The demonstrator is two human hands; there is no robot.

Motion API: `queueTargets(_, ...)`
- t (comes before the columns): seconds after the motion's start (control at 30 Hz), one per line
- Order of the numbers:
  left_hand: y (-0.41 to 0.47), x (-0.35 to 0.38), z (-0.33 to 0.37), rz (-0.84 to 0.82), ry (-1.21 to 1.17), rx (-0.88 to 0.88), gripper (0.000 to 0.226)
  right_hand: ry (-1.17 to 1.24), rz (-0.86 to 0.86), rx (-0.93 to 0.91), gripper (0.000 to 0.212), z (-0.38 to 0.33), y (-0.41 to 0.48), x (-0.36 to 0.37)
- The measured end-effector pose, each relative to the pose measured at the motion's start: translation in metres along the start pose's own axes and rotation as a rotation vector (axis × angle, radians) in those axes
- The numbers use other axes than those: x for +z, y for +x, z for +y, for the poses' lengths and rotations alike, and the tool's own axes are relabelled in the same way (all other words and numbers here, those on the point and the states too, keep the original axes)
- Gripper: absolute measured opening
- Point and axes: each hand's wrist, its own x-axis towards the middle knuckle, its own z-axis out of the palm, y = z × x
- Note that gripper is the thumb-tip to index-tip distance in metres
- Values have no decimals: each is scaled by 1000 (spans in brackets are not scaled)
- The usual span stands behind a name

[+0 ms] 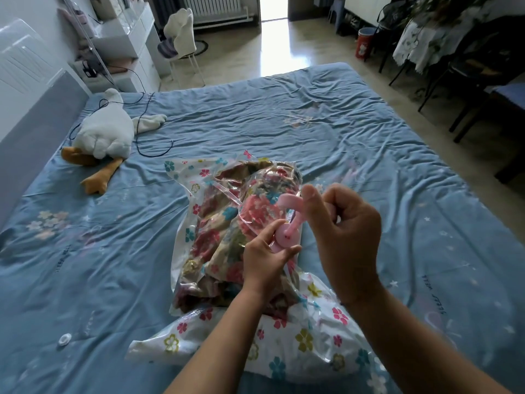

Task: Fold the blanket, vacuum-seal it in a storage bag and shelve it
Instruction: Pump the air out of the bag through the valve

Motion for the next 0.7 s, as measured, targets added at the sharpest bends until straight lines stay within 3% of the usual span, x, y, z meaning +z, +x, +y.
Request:
queueTargets(0.07, -3, 2, -1, -2, -2, 0, 70, -169, -65, 44, 49, 23, -13, 3)
queueTargets(0.2, -7, 3, 0, -8, 7, 4, 46, -473, -282, 357, 60, 68, -25, 0)
queueTargets(0.27, -4, 0, 2, -4, 7, 21, 50, -363, -206, 271, 59, 49, -15, 0)
queueTargets(0.4, 0, -1, 0, -4, -7, 14, 74, 77, -6, 12, 52, -3, 1, 2)
queueTargets(0.5, -3, 1, -4, -4, 13, -6, 70, -145, -26, -24, 48, 16, -12, 4)
queueTargets(0.6, -7, 4, -2, 1, 20, -14, 48, -496, -256, 251, 56, 65, -23, 1)
queueTargets(0.63, -7, 4, -2, 4, 16, -10, 46, -540, -293, 312, 60, 72, -23, 0)
queueTargets(0.7, -3, 1, -1, 2, 10, 4, 51, -430, -237, 267, 64, 61, -14, 0)
